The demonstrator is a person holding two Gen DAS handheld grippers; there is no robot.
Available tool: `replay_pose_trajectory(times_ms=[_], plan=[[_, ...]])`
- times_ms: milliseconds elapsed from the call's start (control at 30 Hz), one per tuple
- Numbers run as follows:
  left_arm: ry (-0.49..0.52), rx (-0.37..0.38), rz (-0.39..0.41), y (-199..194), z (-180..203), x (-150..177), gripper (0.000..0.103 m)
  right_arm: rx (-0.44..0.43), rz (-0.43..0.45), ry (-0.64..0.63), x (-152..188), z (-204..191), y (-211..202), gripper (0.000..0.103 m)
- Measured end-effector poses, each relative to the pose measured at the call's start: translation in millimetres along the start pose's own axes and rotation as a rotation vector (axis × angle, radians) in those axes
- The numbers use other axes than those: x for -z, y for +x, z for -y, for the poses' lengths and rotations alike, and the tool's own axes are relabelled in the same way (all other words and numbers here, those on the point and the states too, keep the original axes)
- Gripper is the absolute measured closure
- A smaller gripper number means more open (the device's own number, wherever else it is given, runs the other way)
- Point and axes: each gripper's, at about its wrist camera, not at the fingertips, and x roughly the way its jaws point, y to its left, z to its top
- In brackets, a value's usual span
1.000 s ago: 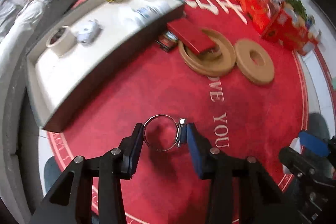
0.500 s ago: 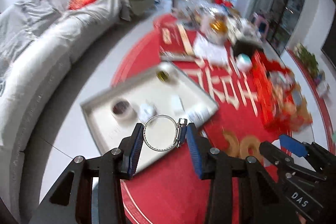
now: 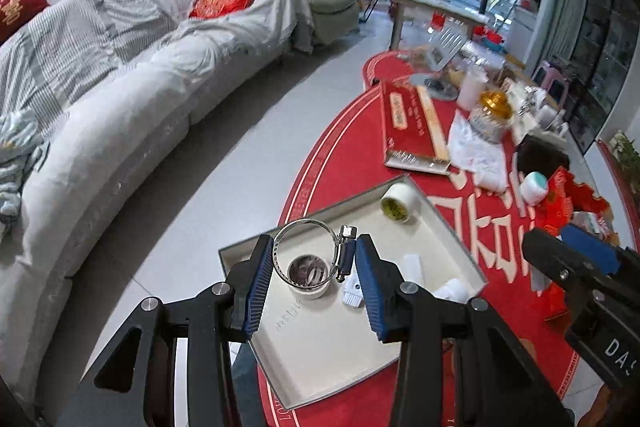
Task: Organize rigid objects
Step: 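Carry the hose clamp and white card over the gray tray with both tools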
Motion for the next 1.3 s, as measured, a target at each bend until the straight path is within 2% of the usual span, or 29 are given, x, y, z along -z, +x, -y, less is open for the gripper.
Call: replay_pose_trajectory(times_ms=[233,433,733,1300], plan=[[0.001,-0.025,-0.109,51.8,2.5,20.3,0.058,-0.001,-0.1,-0.011,5.4,-4.9,55.4,0.052],[-0.002,-0.042,-0.163,79.0,1.8,28.4,0.058,0.009,-0.163,-0.004,15.2,2.1,87.1,0.052],[0.002,-0.051,-0.2,100.3,3.9,34.8,0.058,0.02,-0.209,0.004,20.5,7.1,116.7,0.052],[0.004,-0.061,-0.234,120.2,5.8,39.6,0.058,0.025,-0.246,0.001,22.5,8.8,145.1,0.052]])
